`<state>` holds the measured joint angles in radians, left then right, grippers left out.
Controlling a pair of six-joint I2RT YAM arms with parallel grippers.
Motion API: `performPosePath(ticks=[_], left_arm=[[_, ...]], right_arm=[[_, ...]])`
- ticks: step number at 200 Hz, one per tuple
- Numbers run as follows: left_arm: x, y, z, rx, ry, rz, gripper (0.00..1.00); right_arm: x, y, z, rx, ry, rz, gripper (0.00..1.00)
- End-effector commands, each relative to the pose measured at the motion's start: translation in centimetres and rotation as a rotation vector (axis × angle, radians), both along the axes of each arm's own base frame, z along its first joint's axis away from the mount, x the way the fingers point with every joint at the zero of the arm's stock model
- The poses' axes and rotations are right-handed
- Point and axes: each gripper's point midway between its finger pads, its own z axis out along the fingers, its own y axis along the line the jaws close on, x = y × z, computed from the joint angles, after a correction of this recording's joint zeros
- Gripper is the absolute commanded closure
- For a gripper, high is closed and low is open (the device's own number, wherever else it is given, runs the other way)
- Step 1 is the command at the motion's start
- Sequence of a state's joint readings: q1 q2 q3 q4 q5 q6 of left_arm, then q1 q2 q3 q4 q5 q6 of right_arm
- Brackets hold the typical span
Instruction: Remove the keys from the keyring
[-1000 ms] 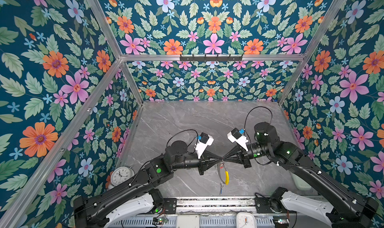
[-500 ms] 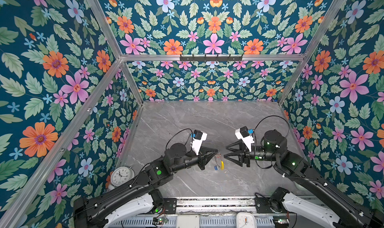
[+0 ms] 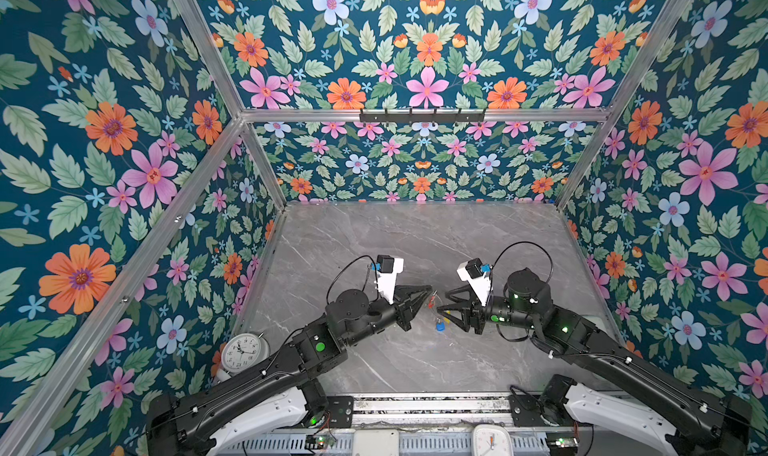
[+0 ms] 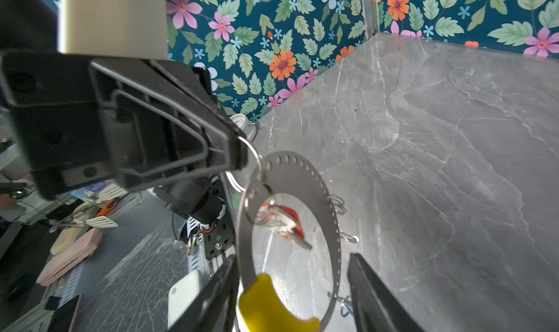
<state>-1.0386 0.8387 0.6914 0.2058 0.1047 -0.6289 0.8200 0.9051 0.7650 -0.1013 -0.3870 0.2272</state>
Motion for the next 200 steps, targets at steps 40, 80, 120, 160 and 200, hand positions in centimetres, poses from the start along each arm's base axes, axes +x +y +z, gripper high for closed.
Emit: performPosePath(ticks=[40,80,120,160,200], left_arm=[[0.1,0.1,2.0,-0.076,-0.027,0.006,1.0],[0.2,0.2,1.8,-0.07,-0.018,0.017,1.0],[0.8,0.3,1.3,-0.047,-0.003,0.046,1.0],[1.1,0.4,1.0,-0.034,0.004,0.07,1.0],[1.2,0.4,0.9,-0.033,-0.014,0.071,1.0]], right_arm=[[0.8,0.8,-0.2,-0.076,-0.094,-0.04,0.55],[0.8,0.6,0.0,-0.088,-0.108,-0.042,0.74],[0.6,0.7,0.6,-0.093,-0.124,-0.041,0.99],[0.4,0.8,0.8,-0.102,-0.127,-0.034,1.0],[-0.2,1.3,1.1,-0.102,-0.132,-0.016,1.0]])
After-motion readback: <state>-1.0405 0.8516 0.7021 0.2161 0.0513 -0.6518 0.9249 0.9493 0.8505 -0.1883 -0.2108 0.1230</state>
